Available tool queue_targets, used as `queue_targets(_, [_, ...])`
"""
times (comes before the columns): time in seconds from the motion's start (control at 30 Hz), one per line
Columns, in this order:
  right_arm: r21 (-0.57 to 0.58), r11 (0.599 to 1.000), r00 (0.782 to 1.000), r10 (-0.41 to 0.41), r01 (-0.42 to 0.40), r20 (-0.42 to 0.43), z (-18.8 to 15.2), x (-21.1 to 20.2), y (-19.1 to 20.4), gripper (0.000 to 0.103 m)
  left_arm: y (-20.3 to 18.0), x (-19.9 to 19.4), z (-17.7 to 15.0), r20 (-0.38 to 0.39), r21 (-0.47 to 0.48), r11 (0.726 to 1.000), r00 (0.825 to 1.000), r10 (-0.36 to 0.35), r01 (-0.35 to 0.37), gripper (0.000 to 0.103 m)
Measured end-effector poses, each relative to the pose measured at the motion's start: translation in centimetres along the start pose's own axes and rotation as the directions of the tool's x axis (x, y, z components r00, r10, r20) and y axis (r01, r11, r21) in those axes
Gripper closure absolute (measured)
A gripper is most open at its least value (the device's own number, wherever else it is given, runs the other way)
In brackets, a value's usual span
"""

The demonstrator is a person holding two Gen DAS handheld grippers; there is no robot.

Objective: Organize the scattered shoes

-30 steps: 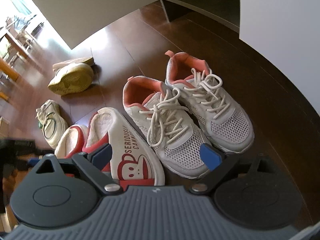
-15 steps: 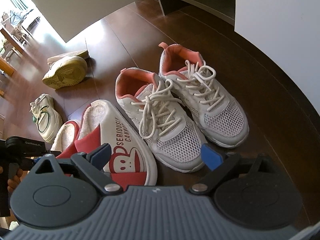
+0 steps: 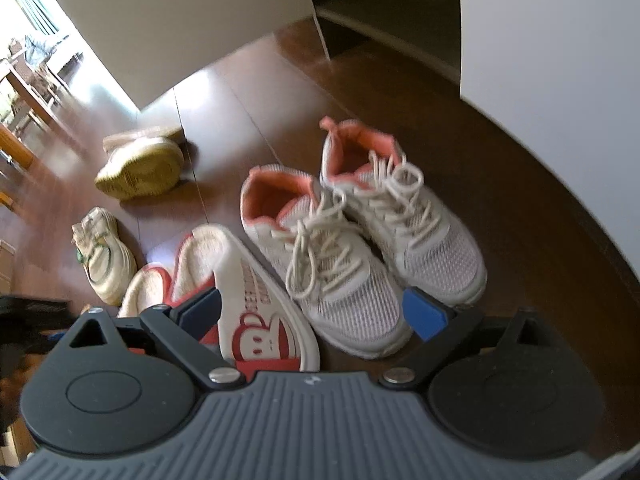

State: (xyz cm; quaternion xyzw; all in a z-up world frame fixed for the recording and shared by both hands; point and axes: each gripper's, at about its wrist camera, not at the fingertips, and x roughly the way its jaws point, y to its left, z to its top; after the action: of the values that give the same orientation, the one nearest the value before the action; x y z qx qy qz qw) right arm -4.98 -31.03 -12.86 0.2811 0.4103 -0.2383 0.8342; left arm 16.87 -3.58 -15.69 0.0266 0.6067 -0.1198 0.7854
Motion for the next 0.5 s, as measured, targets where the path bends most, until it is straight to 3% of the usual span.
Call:
queue_targets(0.1, [-0.020, 1.000, 1.000, 0.015, -0.015, 0.012, 0.1, 0.1, 1.0, 0.006, 2.9, -0.2, -1.5, 0.003, -0.034, 0.994, 0.995, 0.100, -0.099, 0.044])
queue_targets(0.3, [-0.084, 0.993, 0.996, 0.078, -0.082, -0.050, -1.0, 2.0, 4.8, 0.006, 7.2, 1.9, -8.2, -0.074, -0.099, 0.985, 0.988, 0.136, -0.143, 0.044])
queue_targets(0.43, [-0.176, 0.978, 0.991, 0.101, -0.114, -0.083, -1.8, 3.2, 7.8, 0.006, 7.9, 2.3, -10.7, -0.064, 0.034, 0.966, 0.964, 0.260, -0.258, 0.044])
queue_targets(0.5, [-0.203, 0.972, 0.991, 0.104, -0.120, -0.089, -2.0, 3.4, 8.6, 0.006, 7.4, 2.7, -11.9, -0.032, 0.183, 0.924, 0.938, 0.346, -0.335, 0.044])
